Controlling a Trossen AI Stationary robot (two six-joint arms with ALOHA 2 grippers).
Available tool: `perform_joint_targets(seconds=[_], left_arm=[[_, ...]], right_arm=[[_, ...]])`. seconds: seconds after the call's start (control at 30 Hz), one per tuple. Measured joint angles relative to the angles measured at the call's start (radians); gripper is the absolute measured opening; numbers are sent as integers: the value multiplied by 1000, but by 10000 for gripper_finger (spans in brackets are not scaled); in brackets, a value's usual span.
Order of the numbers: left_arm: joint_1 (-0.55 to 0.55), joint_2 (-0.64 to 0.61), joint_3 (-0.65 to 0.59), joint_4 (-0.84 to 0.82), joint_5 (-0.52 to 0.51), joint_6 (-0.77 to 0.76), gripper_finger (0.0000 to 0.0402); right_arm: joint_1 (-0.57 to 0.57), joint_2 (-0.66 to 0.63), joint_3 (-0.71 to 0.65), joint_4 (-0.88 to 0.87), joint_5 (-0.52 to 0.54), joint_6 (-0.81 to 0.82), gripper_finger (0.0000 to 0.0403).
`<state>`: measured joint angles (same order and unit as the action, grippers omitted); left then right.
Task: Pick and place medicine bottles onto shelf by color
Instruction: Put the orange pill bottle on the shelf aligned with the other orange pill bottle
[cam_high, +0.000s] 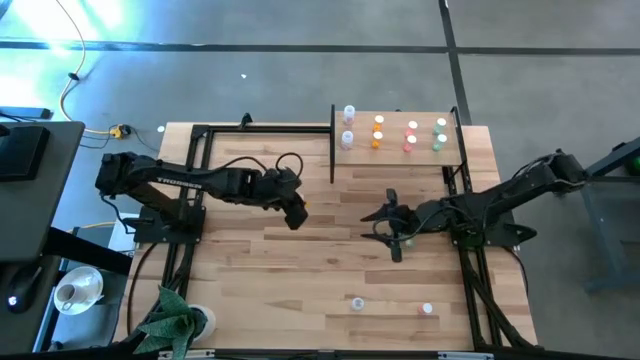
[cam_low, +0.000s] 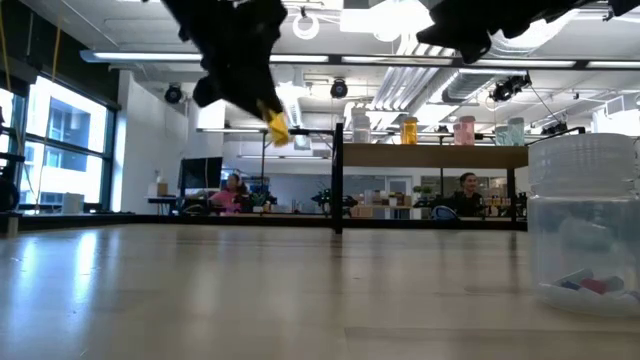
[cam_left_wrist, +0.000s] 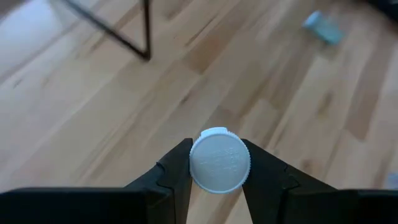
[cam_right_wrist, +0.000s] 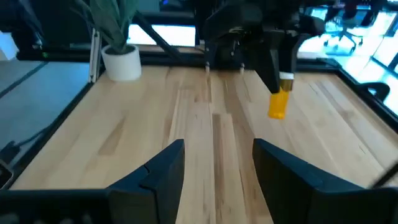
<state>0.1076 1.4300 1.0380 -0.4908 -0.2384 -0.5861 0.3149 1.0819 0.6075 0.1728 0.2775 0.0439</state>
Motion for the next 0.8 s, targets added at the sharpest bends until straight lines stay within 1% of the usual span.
perform_joint_targets(seconds=[0.2,0.3,0.43,0.53,0.63,0.73,0.8], left_arm=[[-54,0,65,5,-39,59,107],[-83,0,67,52,-42,98,106],[-120,0,67,97,-42,138,106],[-145,12,68,123,-44,146,106],[-174,22,68,143,-72,146,106],[-202,48,66,161,-97,158,106],[-217,70,68,209,-103,176,106]], right_arm=[[-1,85,0,136,7,-51,181],[-1,114,0,192,4,-70,181],[-3,124,0,214,2,-68,181],[-8,124,0,248,0,-37,182],[-14,124,1,314,0,-2,181],[-14,124,1,320,0,4,181],[-14,124,1,312,0,21,181]])
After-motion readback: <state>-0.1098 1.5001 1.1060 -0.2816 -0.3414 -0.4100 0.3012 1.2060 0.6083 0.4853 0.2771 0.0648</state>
